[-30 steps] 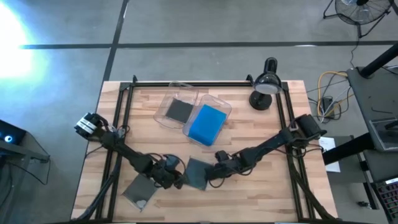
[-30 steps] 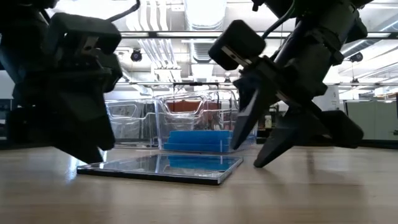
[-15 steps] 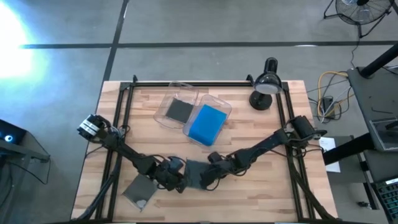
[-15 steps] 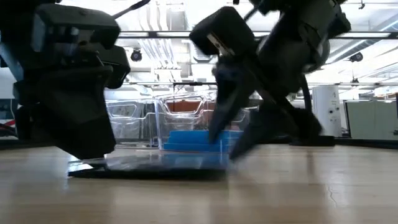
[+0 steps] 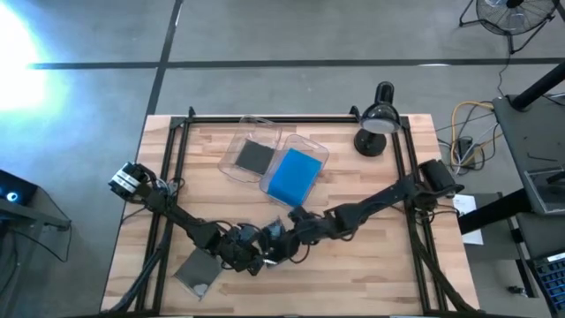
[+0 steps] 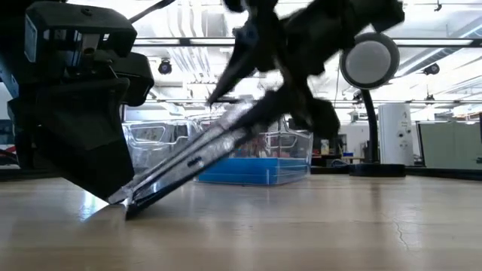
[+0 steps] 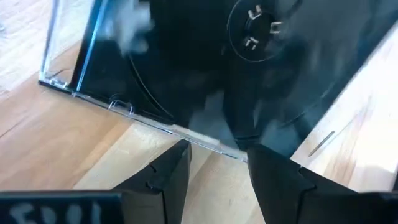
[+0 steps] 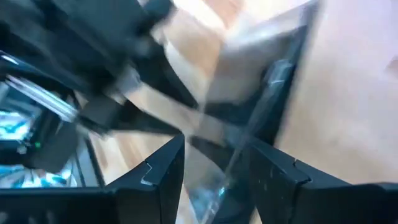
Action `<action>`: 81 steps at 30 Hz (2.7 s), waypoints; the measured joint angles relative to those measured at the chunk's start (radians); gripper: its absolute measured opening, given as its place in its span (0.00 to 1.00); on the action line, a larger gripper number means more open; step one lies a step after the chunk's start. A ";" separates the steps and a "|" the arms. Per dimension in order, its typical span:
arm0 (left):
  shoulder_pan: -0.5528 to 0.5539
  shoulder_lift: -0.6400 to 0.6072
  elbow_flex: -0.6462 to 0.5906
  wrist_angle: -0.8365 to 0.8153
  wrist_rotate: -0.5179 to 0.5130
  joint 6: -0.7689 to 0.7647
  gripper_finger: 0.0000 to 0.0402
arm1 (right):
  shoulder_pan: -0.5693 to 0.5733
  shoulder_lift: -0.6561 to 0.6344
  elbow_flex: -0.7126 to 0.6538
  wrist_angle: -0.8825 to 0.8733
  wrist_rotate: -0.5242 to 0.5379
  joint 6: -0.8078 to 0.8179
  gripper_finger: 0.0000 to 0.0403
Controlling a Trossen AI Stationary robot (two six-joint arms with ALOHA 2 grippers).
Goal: Pick & place jewel cases by type
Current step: Put the top black CD case into the left transparent bin, then put the right black CD case into the left transparent bin
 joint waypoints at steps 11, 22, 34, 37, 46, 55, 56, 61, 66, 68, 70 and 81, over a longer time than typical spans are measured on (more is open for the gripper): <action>0.000 0.001 0.000 -0.008 -0.006 -0.012 0.37 | 0.001 0.015 0.017 -0.103 -0.121 -0.031 0.37; 0.000 0.001 -0.001 -0.013 -0.006 -0.012 0.37 | 0.005 -0.049 0.018 -0.360 -0.258 -0.140 0.38; 0.001 0.002 -0.002 -0.009 -0.007 -0.023 0.37 | 0.008 -0.257 0.019 -0.459 -0.056 -0.265 0.41; 0.002 0.002 -0.002 -0.003 -0.007 -0.028 0.37 | 0.008 -0.298 0.019 -0.600 0.047 -0.236 0.43; 0.020 -0.004 0.000 0.029 -0.034 -0.026 0.37 | 0.022 -0.187 -0.097 -0.427 -0.125 -0.100 0.48; 0.070 -0.003 0.000 0.033 -0.043 0.027 0.37 | 0.081 -0.128 -0.097 -0.351 -0.160 0.230 0.48; 0.075 -0.003 0.000 0.032 -0.047 0.039 0.37 | 0.090 -0.128 -0.097 -0.344 -0.161 0.262 0.48; 0.101 0.004 0.000 0.031 -0.049 0.112 0.37 | 0.121 -0.089 -0.097 -0.291 -0.161 0.353 0.49; 0.105 0.021 0.000 0.041 -0.037 0.131 0.37 | 0.129 -0.020 -0.097 -0.205 -0.163 0.413 0.49; 0.105 0.028 -0.001 0.054 -0.025 0.133 0.37 | 0.129 -0.001 -0.097 -0.195 -0.161 0.429 0.49; 0.103 0.033 -0.002 0.061 -0.014 0.131 0.37 | 0.129 0.006 -0.096 -0.193 -0.161 0.432 0.49; 0.057 0.036 -0.001 0.081 -0.007 0.108 0.37 | 0.087 0.012 -0.086 -0.161 -0.075 0.362 0.49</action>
